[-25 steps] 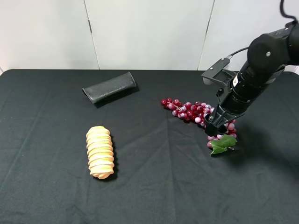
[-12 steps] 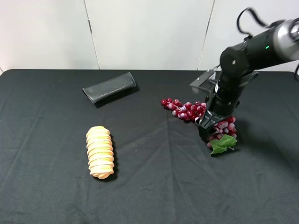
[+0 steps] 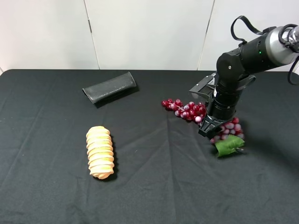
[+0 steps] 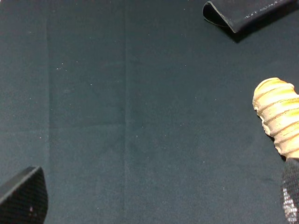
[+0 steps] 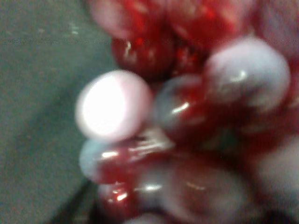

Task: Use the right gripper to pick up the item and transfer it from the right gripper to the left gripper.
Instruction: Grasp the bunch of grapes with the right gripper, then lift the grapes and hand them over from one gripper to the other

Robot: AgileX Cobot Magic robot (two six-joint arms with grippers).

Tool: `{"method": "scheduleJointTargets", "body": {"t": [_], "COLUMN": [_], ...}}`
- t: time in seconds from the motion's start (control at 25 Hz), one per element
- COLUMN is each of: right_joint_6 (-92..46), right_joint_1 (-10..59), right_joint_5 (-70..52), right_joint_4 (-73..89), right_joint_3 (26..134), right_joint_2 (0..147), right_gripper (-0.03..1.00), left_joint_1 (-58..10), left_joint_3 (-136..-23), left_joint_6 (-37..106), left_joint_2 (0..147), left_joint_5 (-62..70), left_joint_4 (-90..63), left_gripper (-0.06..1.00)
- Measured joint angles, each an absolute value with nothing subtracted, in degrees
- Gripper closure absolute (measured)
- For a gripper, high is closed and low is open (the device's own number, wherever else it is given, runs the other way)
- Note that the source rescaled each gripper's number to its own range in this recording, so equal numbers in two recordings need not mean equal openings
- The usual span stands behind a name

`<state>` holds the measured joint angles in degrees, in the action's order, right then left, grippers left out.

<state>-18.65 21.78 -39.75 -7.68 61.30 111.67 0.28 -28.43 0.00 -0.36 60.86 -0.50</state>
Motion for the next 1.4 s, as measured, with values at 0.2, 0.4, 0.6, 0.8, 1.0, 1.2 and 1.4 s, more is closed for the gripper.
{"method": "scheduleJointTargets", "body": {"t": [0.2,0.4,0.6,0.8,1.0,1.2,1.4], "right_joint_6": [-18.65,-17.17,-16.51,-16.39,-16.33,-16.28,-16.90], "right_joint_1": [21.78,21.78,21.78,21.78,21.78,21.78,21.78], "right_joint_5": [-39.79,-40.45,-44.59,-48.98,-52.55,-55.04,-56.99], "right_joint_4": [-8.54,-8.48,-7.05,-5.01,-0.73,3.53,7.85], "right_joint_3": [61.30,61.30,61.30,61.30,61.25,61.25,61.25], "right_joint_2": [111.61,107.62,101.30,95.17,88.08,81.53,76.03], "right_gripper": [0.93,0.95,0.96,0.97,0.97,0.97,0.97], "left_joint_1": [0.28,0.28,0.28,0.28,0.28,0.28,0.28], "left_joint_3": [-28.43,-28.43,-28.43,-28.43,-28.43,-28.43,-28.43], "left_joint_6": [0.00,0.00,0.00,0.00,0.00,0.00,0.00], "left_joint_2": [-0.36,-0.36,-0.36,-0.36,-0.36,-0.36,-0.36], "left_joint_5": [60.86,60.86,60.86,60.86,60.86,60.86,60.86], "left_joint_4": [-0.50,-0.50,-0.50,-0.50,-0.50,-0.50,-0.50], "left_gripper": [-0.06,-0.06,-0.06,-0.06,-0.06,-0.06,-0.06]}}
